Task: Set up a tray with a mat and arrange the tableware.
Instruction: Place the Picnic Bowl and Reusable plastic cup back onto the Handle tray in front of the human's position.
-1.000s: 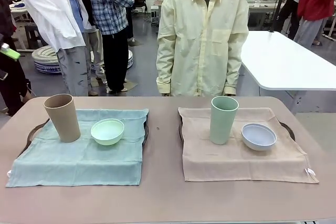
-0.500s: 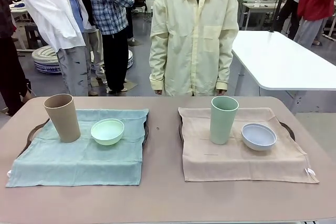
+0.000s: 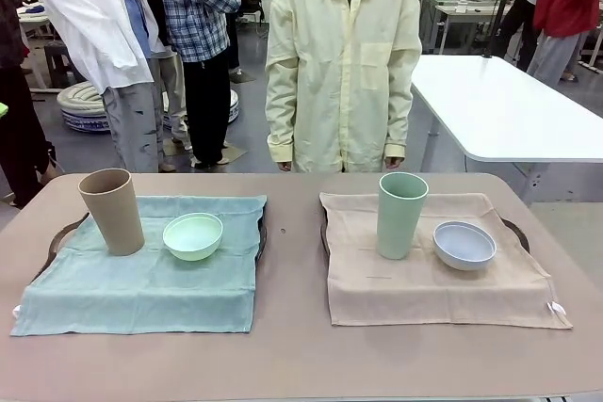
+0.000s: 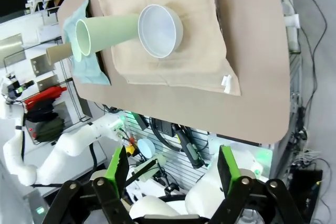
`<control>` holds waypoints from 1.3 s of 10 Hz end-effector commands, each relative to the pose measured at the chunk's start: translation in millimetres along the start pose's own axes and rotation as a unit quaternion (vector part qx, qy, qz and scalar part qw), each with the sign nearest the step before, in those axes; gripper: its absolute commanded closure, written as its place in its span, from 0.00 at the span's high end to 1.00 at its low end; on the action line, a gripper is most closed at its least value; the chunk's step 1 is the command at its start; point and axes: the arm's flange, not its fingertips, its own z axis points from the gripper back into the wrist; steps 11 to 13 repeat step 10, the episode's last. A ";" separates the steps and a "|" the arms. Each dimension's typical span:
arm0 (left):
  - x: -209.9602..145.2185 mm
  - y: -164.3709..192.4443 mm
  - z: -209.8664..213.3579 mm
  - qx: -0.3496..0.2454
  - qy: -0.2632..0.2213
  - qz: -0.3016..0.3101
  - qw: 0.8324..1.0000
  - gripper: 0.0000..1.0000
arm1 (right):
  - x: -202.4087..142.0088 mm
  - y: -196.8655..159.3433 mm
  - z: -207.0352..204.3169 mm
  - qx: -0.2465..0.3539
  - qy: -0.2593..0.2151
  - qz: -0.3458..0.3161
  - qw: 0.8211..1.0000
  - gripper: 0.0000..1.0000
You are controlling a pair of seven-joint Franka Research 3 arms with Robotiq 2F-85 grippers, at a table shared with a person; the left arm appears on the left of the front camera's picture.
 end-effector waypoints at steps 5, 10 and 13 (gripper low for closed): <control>1.5 -5.5 4.5 0.017 0.059 -0.003 0.998 1.00 | 6.6 11.2 -7.4 -0.006 0.010 0.011 1.000 0.89; 1.5 -5.5 4.5 0.017 0.059 -0.003 0.998 1.00 | 6.6 11.2 -7.4 -0.006 0.010 0.011 1.000 0.89; 1.5 -5.5 4.5 0.017 0.059 -0.003 0.998 1.00 | 6.6 11.2 -7.4 -0.006 0.010 0.011 1.000 0.89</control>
